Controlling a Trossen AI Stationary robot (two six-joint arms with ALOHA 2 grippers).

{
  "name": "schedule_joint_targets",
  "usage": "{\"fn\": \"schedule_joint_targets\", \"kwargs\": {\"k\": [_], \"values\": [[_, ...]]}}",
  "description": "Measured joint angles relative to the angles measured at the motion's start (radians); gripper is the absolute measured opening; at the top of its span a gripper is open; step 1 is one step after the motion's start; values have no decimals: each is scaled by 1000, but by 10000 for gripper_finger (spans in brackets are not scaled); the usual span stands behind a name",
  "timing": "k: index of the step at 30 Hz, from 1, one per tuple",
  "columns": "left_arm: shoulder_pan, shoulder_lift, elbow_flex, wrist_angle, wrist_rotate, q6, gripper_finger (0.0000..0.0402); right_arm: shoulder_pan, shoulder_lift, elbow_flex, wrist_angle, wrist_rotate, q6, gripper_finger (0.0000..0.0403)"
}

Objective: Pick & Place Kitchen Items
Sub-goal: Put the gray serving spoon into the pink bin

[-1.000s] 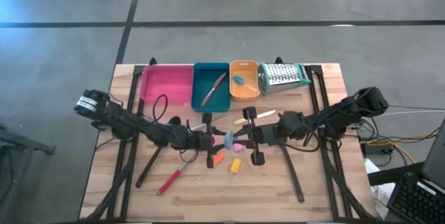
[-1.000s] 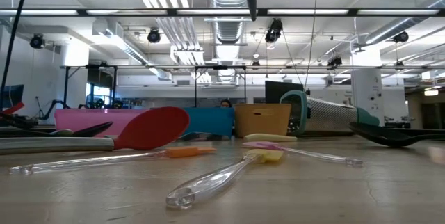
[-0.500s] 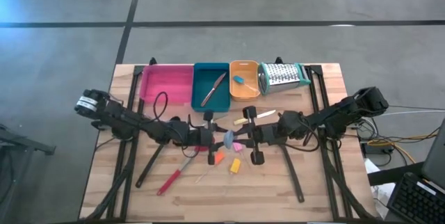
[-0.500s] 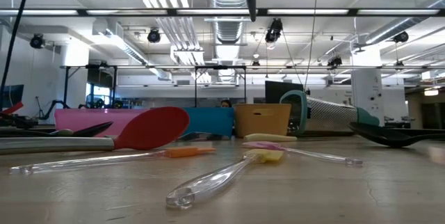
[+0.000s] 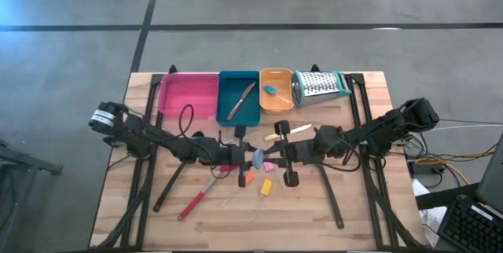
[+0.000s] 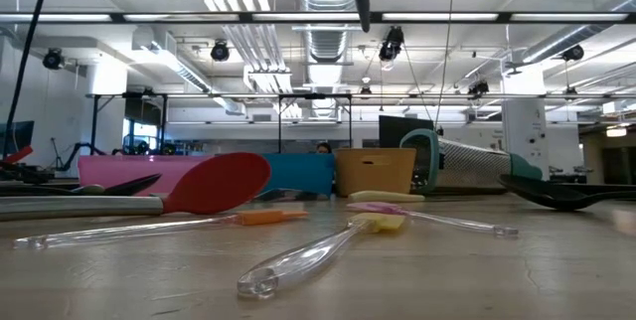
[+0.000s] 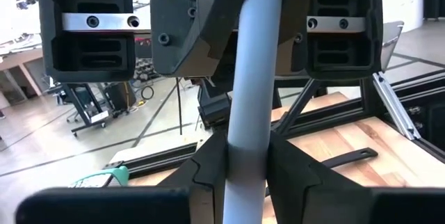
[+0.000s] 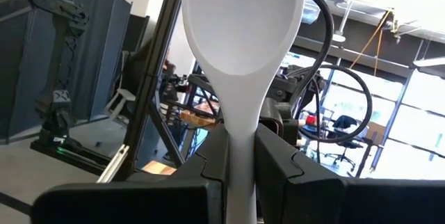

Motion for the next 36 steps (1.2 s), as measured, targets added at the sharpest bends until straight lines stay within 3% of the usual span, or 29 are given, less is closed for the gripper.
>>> {"fn": "schedule_joint_targets", "kwargs": {"k": [7, 13, 19, 23, 27, 32, 36], "values": [[0, -4, 0, -31, -8, -8, 77, 0, 0, -3, -8, 2, 19, 32], [-8, -52, 0, -140, -45, -8, 77, 1, -31, -3, -90, 61, 31, 97], [-16, -153, 0, -324, -135, -64, 77, 0, -127, -3, -384, 251, 57, 140], [-17, -233, 0, -462, -206, -95, 77, 0, -202, -3, -643, 317, 157, 150], [-14, -319, 0, -623, -302, -114, 77, 0, -260, -6, -894, 343, 302, 150], [11, -418, 0, -833, -504, -145, 77, 0, -279, -33, -1075, 344, 448, 139], [75, -477, 49, -1058, -531, -226, 77, 0, -269, -52, -1146, 344, 525, 128]]}}
